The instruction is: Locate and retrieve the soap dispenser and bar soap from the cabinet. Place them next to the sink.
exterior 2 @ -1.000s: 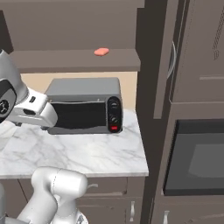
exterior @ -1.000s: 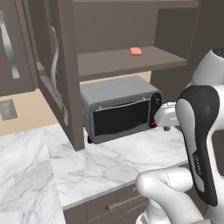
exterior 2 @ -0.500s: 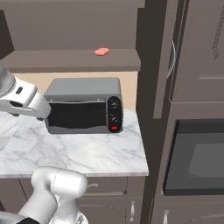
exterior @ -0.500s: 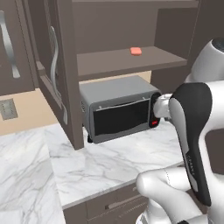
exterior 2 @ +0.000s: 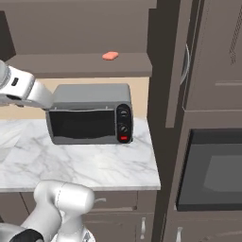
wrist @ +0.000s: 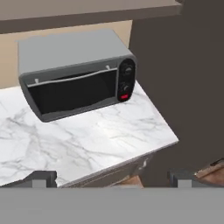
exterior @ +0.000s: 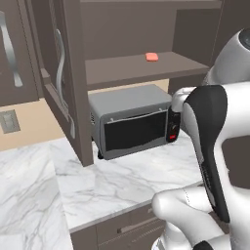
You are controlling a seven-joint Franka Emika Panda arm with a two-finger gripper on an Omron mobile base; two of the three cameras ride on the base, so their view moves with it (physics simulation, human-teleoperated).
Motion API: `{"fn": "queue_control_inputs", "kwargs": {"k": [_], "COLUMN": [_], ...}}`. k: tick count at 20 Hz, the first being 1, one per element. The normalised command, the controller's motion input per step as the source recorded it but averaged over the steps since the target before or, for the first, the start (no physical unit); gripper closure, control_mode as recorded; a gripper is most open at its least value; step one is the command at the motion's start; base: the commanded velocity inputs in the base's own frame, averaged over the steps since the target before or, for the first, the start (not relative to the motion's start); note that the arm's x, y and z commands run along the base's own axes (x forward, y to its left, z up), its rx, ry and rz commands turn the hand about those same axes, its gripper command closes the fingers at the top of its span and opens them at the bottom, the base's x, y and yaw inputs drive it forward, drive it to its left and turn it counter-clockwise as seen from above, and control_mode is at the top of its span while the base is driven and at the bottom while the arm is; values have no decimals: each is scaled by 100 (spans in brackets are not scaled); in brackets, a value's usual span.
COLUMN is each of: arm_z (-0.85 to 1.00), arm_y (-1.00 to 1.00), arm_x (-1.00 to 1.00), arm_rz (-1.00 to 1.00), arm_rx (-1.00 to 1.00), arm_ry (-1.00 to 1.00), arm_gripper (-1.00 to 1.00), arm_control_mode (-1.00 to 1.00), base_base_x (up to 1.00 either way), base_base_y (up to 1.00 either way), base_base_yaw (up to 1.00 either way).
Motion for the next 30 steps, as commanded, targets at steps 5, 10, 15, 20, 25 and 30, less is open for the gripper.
{"fn": "queue_control_inputs", "kwargs": {"k": [5,10,15,20,25,30], "arm_z": [3,1,3,30,20,11], "arm_y": [-9,-2,-2,0,0,0], "arm_x": [51,29,2,24,47,51], "arm_rz": [0,-2,-1,-6,-10,-4], "arm_rx": [0,-6,-1,0,0,0], "arm_ry": [-34,-19,1,3,0,-2], "arm_gripper": [-100,-100,-100,-100,-100,-100], "arm_control_mode": [-100,-100,-100,-100,-100,-100], "base_base_x": [0,0,0,0,0,0], "base_base_y": [0,0,0,0,0,0], "base_base_yaw": [0,0,0,0,0,0]}}
